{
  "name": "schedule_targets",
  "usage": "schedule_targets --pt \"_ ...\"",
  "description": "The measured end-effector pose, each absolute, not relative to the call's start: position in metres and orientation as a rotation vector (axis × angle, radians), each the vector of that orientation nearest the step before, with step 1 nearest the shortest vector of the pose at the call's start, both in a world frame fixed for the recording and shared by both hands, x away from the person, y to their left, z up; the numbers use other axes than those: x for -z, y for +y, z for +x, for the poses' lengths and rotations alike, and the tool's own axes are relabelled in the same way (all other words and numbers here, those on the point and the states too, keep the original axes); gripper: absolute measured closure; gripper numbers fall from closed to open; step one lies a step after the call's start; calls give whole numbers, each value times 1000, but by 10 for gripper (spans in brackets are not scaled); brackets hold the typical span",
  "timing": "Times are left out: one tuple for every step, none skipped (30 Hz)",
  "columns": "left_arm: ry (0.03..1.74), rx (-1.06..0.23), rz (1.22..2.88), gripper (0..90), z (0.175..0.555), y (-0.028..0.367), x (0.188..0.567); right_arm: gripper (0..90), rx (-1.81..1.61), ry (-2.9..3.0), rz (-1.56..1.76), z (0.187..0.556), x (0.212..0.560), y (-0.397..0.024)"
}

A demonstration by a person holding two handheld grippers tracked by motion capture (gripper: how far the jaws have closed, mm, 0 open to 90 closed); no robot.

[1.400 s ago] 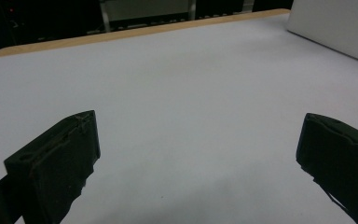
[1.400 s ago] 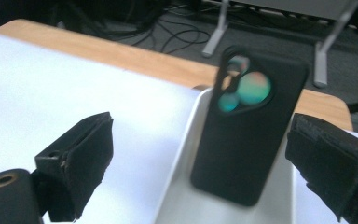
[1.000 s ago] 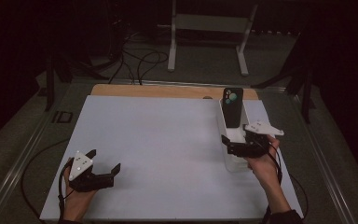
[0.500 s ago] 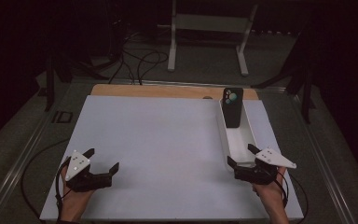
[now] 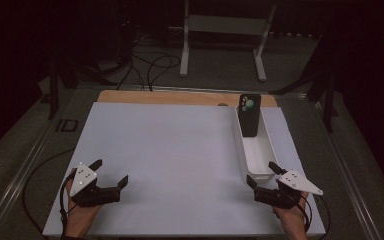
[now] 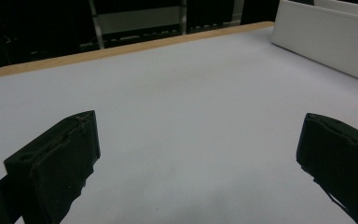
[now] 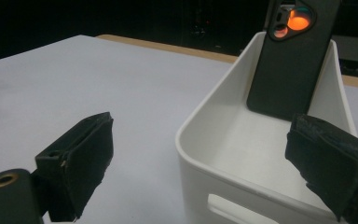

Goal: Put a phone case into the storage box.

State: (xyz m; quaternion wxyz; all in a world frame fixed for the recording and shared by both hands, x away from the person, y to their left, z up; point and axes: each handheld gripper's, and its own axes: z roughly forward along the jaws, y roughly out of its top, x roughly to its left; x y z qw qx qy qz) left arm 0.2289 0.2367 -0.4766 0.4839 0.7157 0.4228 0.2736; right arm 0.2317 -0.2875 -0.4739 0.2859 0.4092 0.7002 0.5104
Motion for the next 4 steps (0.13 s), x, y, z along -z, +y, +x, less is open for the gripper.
schedule_targets --pt "1027 -666 1744 0 229 237 477 78 -1366 1873 1101 232 474 -288" --pt "1026 -666 1746 0 229 236 477 78 -1369 1875 1107 233 475 -289" --pt "1025 -668 1749 0 229 236 477 78 -1362 1873 1112 233 475 -289" --pt "1025 -670 1751 0 229 236 477 78 -1365 1870 1113 234 475 -289"
